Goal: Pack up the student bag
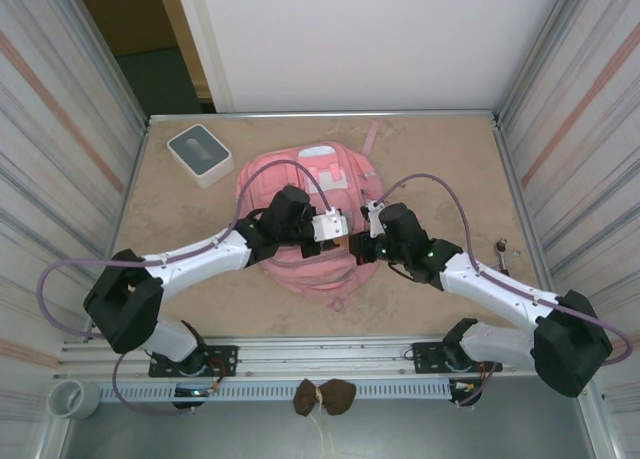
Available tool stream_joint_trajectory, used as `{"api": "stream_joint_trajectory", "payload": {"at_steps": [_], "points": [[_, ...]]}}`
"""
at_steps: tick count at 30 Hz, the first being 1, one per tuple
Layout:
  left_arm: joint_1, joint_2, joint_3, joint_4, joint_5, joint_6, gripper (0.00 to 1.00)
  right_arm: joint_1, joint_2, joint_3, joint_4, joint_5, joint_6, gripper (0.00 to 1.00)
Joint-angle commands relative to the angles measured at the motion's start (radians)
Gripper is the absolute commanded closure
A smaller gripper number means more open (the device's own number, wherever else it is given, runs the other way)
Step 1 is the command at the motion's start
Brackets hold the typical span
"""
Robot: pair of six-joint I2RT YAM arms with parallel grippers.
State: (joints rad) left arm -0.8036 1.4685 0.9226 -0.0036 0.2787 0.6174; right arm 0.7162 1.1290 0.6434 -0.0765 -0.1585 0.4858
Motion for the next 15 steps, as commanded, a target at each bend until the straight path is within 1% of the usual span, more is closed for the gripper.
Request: {"api": "stream_joint_trajectory", "payload": {"at_steps": [1, 3, 5, 8, 12, 13, 15], "points": [[0.022, -0.022, -0.006, -0.008, 0.046, 0.010, 0.82, 0.009, -0.035, -0.002, 0.014, 0.002, -0.034, 1.00], [0.040, -0.056, -0.031, -0.006, 0.104, 0.012, 0.89, -0.003, -0.034, 0.004, -0.031, 0.038, -0.049, 1.00], [0.067, -0.100, -0.077, 0.026, 0.170, 0.011, 0.95, -0.038, -0.026, 0.017, -0.083, 0.055, -0.047, 1.00], [0.113, -0.146, -0.142, 0.098, 0.247, -0.011, 0.98, -0.065, -0.013, 0.021, -0.086, 0.019, -0.037, 1.00], [0.134, -0.162, -0.154, 0.088, 0.245, -0.010, 0.97, -0.034, 0.003, 0.023, -0.039, -0.015, -0.039, 1.00], [0.133, -0.160, -0.148, 0.078, 0.243, -0.011, 0.96, -0.026, 0.009, 0.027, -0.030, -0.020, -0.043, 1.00], [0.131, -0.157, -0.132, 0.062, 0.244, -0.020, 0.88, -0.014, 0.021, 0.029, -0.012, -0.036, -0.047, 1.00]]}}
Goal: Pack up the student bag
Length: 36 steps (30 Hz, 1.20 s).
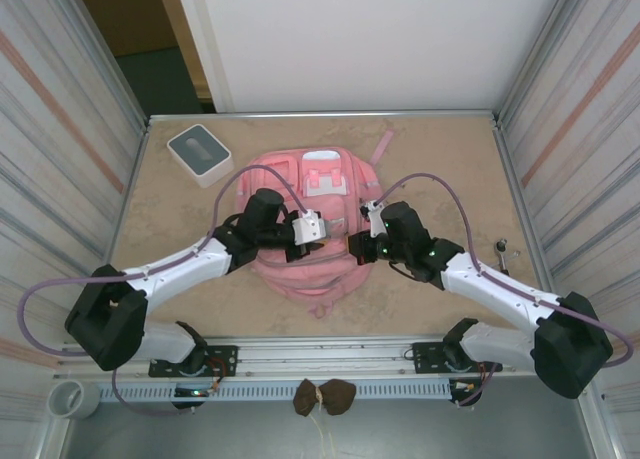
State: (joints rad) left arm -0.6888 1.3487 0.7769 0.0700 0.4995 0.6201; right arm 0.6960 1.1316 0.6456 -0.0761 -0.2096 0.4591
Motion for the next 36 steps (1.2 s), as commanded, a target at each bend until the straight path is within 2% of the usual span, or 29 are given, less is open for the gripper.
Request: {"api": "stream_joint_trajectory", "payload": {"at_steps": [1, 4, 6, 14, 19, 22, 26, 30, 31, 34, 36], "points": [[0.013, -0.038, 0.020, -0.019, 0.021, -0.028, 0.81, 0.009, 0.023, 0.025, -0.004, 0.004, -0.021, 1.00], [-0.020, -0.040, 0.027, -0.025, -0.034, -0.014, 0.65, 0.019, 0.024, 0.023, 0.013, -0.007, -0.019, 1.00], [-0.046, -0.036, 0.036, -0.037, -0.078, 0.011, 0.59, 0.026, 0.018, 0.022, 0.023, -0.011, -0.016, 1.00], [-0.087, 0.039, 0.101, -0.095, -0.161, 0.055, 0.55, 0.045, 0.001, 0.023, 0.041, -0.026, -0.010, 1.00], [-0.089, 0.062, 0.107, -0.112, -0.181, 0.071, 0.64, 0.047, -0.007, 0.013, 0.037, -0.015, -0.024, 1.00], [-0.088, 0.058, 0.106, -0.119, -0.179, 0.079, 0.66, 0.042, -0.013, 0.005, 0.033, -0.015, -0.031, 1.00], [-0.089, 0.056, 0.107, -0.126, -0.162, 0.080, 0.58, 0.038, -0.016, 0.007, 0.038, -0.020, -0.028, 1.00], [-0.089, 0.068, 0.101, -0.129, -0.185, 0.079, 0.56, 0.040, -0.016, 0.013, 0.039, -0.025, -0.028, 1.00], [-0.089, 0.072, 0.098, -0.126, -0.201, 0.081, 0.57, 0.039, -0.015, 0.012, 0.038, -0.024, -0.032, 1.00], [-0.088, 0.072, 0.101, -0.129, -0.235, 0.086, 0.71, 0.034, -0.011, 0.011, 0.018, -0.012, -0.057, 1.00], [-0.074, 0.047, 0.093, -0.134, -0.202, 0.086, 0.82, 0.017, -0.014, 0.007, -0.002, -0.002, -0.076, 1.00]]}}
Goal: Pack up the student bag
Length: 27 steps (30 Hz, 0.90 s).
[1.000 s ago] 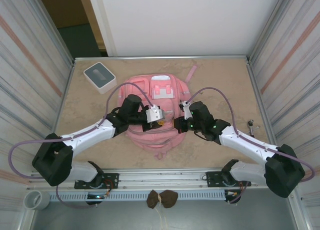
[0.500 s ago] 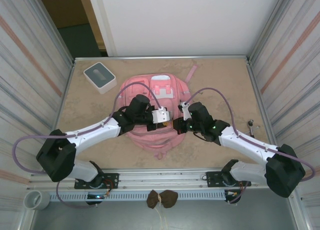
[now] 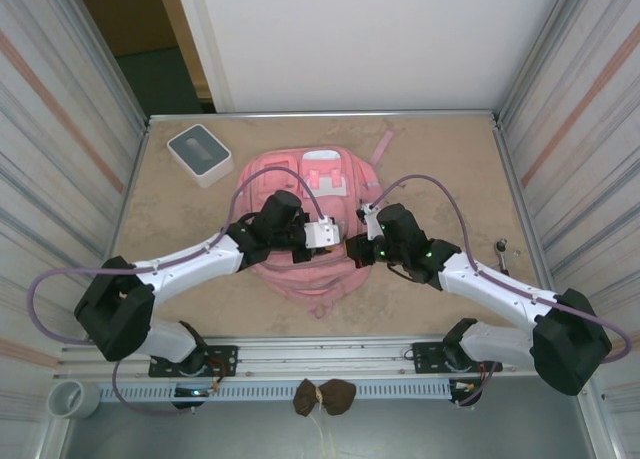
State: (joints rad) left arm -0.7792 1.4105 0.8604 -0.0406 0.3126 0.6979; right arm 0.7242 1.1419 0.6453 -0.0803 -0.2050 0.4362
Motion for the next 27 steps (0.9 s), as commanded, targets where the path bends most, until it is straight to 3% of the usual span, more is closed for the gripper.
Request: {"api": "stream_joint_trajectory", "payload": {"at_steps": [1, 7, 15, 19, 23, 27], "points": [[0.028, -0.033, 0.000, -0.024, 0.015, 0.008, 0.84, -0.020, -0.027, 0.004, -0.007, -0.004, -0.060, 1.00], [0.105, -0.131, -0.090, 0.008, 0.143, 0.020, 0.87, -0.044, -0.034, -0.018, 0.000, -0.035, -0.053, 1.00], [0.062, -0.085, -0.032, -0.046, 0.081, 0.010, 0.60, 0.002, 0.023, -0.004, 0.067, -0.062, -0.031, 1.00], [0.003, -0.058, -0.019, -0.025, 0.000, 0.038, 0.55, 0.018, 0.030, 0.001, 0.077, -0.066, -0.024, 1.00], [-0.012, -0.014, 0.007, -0.027, -0.044, 0.045, 0.56, 0.029, 0.018, 0.007, 0.076, -0.068, -0.021, 1.00], [-0.011, 0.012, 0.025, -0.051, -0.075, 0.055, 0.76, 0.027, 0.000, -0.003, 0.056, -0.050, -0.036, 1.00]]}}
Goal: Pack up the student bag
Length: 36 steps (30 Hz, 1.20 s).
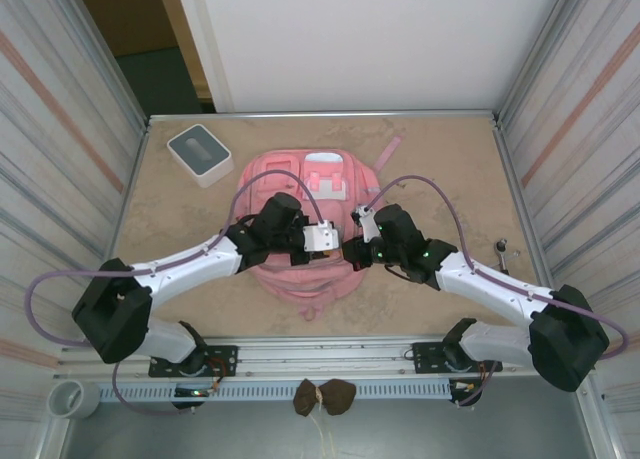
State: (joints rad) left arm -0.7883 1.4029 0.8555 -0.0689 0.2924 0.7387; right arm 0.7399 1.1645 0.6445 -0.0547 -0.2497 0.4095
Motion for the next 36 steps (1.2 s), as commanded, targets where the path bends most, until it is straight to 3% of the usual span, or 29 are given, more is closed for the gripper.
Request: {"api": "stream_joint_trajectory", "payload": {"at_steps": [1, 5, 9, 11, 14, 19, 25, 32, 36], "points": [[-0.002, 0.014, 0.027, -0.025, -0.054, 0.016, 0.81, 0.008, -0.027, -0.007, 0.021, -0.001, -0.016, 1.00], [0.025, -0.054, -0.016, -0.002, 0.056, 0.004, 0.94, -0.033, -0.042, -0.021, -0.020, 0.005, -0.029, 1.00], [0.111, -0.152, -0.102, 0.088, 0.323, -0.039, 0.97, -0.077, -0.064, -0.019, -0.064, 0.025, -0.018, 1.00], [0.128, -0.168, -0.124, 0.105, 0.379, -0.026, 0.98, -0.084, -0.065, -0.016, -0.056, 0.026, -0.006, 1.00], [0.133, -0.153, -0.110, 0.066, 0.392, 0.005, 0.99, -0.080, -0.035, 0.006, -0.045, 0.034, 0.022, 1.00], [0.136, -0.112, -0.071, 0.003, 0.420, 0.040, 1.00, -0.114, 0.033, 0.085, -0.142, 0.175, 0.075, 1.00], [0.136, -0.078, -0.055, -0.005, 0.423, 0.057, 1.00, -0.140, 0.102, 0.134, -0.158, 0.160, 0.096, 1.00], [0.136, -0.064, -0.055, 0.021, 0.392, 0.038, 1.00, -0.158, 0.089, 0.135, -0.190, 0.072, 0.031, 0.83], [0.136, -0.057, -0.059, 0.072, 0.353, -0.005, 0.95, -0.189, 0.008, 0.141, -0.287, 0.112, 0.007, 0.68]]}}
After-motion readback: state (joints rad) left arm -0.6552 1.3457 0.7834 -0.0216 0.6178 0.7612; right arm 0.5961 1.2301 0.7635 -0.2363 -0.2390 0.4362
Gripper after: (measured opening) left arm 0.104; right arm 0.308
